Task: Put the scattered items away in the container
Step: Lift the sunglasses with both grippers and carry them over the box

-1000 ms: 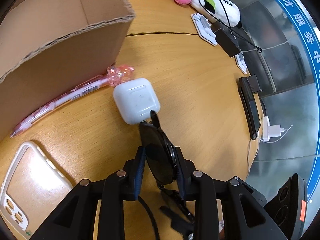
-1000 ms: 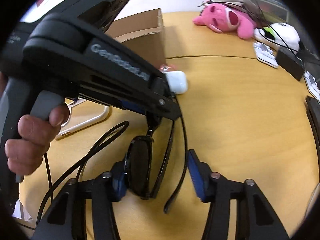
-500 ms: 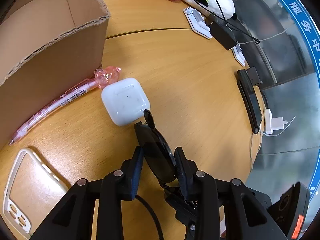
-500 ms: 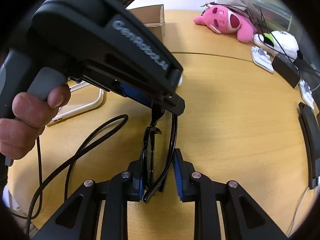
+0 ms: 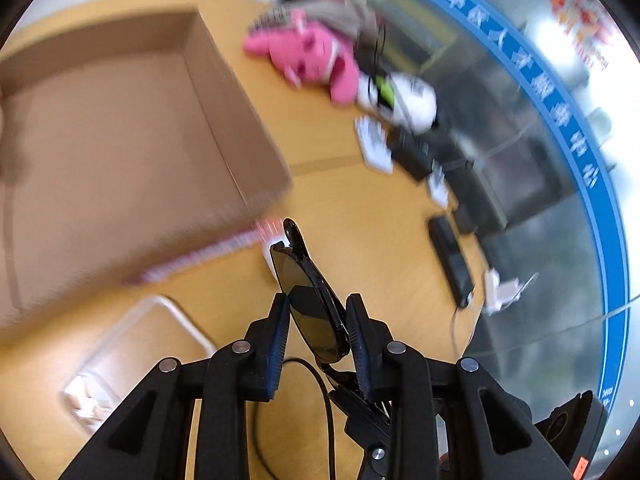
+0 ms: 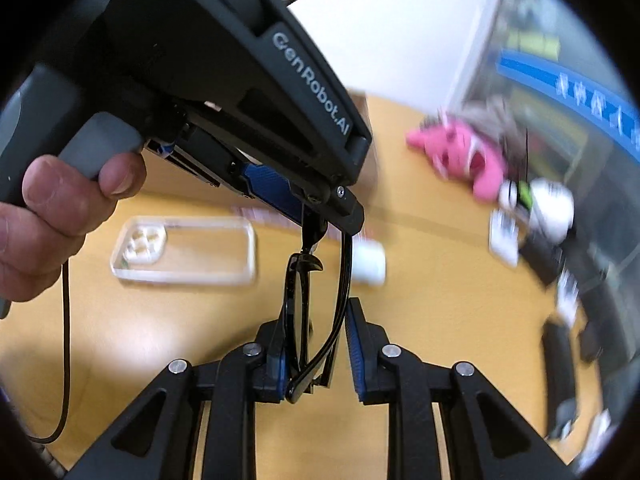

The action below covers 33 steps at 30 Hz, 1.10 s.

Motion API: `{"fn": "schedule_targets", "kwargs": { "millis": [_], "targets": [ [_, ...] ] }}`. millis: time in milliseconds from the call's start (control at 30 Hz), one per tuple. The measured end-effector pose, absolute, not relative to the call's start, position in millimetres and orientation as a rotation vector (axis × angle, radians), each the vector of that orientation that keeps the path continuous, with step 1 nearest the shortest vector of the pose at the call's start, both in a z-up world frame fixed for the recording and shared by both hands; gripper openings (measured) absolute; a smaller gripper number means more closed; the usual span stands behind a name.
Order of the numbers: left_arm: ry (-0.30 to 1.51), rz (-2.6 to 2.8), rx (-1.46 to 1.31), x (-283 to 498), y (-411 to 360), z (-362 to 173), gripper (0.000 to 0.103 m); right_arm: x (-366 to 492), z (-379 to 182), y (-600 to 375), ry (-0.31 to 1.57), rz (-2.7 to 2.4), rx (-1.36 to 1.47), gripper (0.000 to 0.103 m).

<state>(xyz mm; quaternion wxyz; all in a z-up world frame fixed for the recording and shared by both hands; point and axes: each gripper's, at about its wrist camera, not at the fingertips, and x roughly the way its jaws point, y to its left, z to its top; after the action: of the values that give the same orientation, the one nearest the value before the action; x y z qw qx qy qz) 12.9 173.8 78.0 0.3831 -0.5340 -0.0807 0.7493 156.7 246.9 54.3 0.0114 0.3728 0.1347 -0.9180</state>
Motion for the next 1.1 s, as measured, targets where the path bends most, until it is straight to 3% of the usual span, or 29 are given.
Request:
{"fn": "schedule_targets", "kwargs": {
  "millis": [233,500,700,1100],
  "targets": [
    [-0.243,2.083,-1.209,-32,113,157,0.03,107,118,198,0.537,-2.857,0.91,0.022],
    [-0.21,2.201,-1.222,-126,78,197,0.031,6,168,163,0.407,-2.775,0.834,0.022],
    [-0.184,2.221,-1.362,-201,66,164,0.031,-79,152,160,0.222,-2.664,0.959,0.022],
    [-0.119,2.176,-1.713,-312,75,44,0.029,-209,51,148,-0.101,-2.467,1.316,0.022]
  ]
}}
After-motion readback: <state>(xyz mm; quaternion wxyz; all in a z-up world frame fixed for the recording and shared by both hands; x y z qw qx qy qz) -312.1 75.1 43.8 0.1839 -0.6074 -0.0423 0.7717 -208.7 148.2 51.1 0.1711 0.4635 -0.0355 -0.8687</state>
